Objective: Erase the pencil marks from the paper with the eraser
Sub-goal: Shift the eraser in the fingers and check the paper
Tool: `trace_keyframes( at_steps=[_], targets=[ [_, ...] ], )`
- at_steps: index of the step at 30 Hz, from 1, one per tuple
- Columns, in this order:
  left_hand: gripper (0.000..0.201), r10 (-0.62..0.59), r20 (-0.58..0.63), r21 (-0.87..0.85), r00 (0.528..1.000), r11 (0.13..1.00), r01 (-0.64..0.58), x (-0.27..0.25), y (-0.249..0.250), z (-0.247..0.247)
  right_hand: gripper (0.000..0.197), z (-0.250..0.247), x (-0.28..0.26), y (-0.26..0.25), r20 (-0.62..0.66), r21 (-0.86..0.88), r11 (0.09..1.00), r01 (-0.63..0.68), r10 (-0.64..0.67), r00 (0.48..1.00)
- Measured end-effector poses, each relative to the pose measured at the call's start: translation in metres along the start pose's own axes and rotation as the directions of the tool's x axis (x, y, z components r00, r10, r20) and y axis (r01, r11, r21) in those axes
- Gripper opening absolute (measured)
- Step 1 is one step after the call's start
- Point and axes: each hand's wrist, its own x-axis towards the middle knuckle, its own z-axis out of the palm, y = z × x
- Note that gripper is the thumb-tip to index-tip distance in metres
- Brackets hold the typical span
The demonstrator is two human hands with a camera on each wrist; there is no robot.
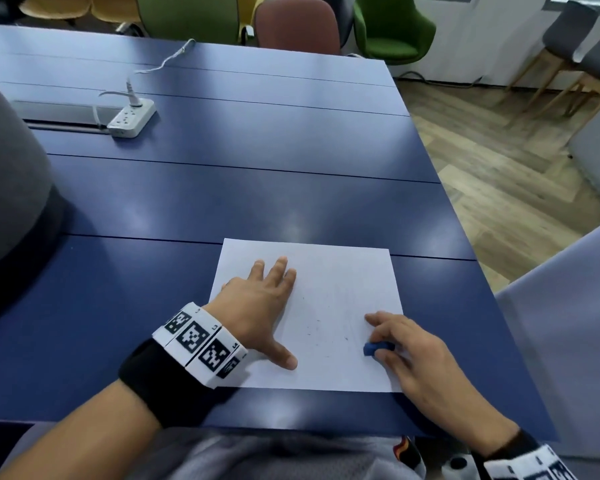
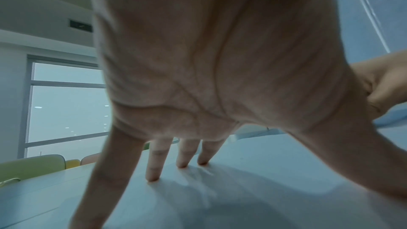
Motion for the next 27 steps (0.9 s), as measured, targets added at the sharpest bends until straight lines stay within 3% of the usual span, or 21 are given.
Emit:
trace_keyframes(
  at_steps=[5,7,9,12,15,17,19,24,27],
  targets=[
    [0.114,-0.141,0.026,-0.050,0.990,0.989,0.143,-0.012,-0.007,0.002,0.024,0.001,-0.003,0.005,0.028,0.082,0.996,-0.019,0.016,0.999],
    [0.119,-0.149,0.010,-0.025,0.989,0.988,0.149,-0.013,0.001,0.005,0.023,0.000,-0.002,0.006,0.028,0.100,0.995,-0.026,0.023,0.999],
    [0.118,-0.064,-0.037,0.032,0.997,0.997,0.065,-0.016,0.023,0.012,0.023,-0.001,-0.001,0.006,0.023,0.111,0.993,-0.030,0.028,0.999],
    [0.103,0.133,-0.111,-0.016,0.985,0.991,-0.136,-0.018,0.074,0.035,0.027,-0.003,0.001,0.005,0.019,0.109,0.994,-0.029,0.027,0.999],
    [0.094,0.177,-0.145,-0.067,0.973,0.980,-0.189,-0.023,0.104,0.053,0.028,-0.004,0.001,0.004,0.019,0.106,0.994,-0.031,0.029,0.999],
    [0.089,0.207,-0.147,-0.050,0.967,0.975,-0.217,-0.020,0.098,0.067,0.025,-0.005,0.001,0.004,0.021,0.110,0.993,-0.038,0.036,0.999],
    [0.088,0.126,-0.192,-0.078,0.973,0.987,-0.143,-0.027,0.079,0.064,0.026,-0.006,0.001,0.003,0.024,0.126,0.991,-0.049,0.046,0.999],
    [0.113,-0.180,-0.110,-0.176,0.977,0.971,0.159,-0.039,0.031,0.066,0.028,-0.006,0.001,0.001,0.035,0.141,0.988,-0.060,0.055,0.998],
    [0.103,-0.033,-0.179,-0.120,0.983,0.993,0.012,-0.039,0.046,0.064,0.028,-0.006,0.001,0.000,0.038,0.138,0.988,-0.062,0.058,0.998]
  ],
)
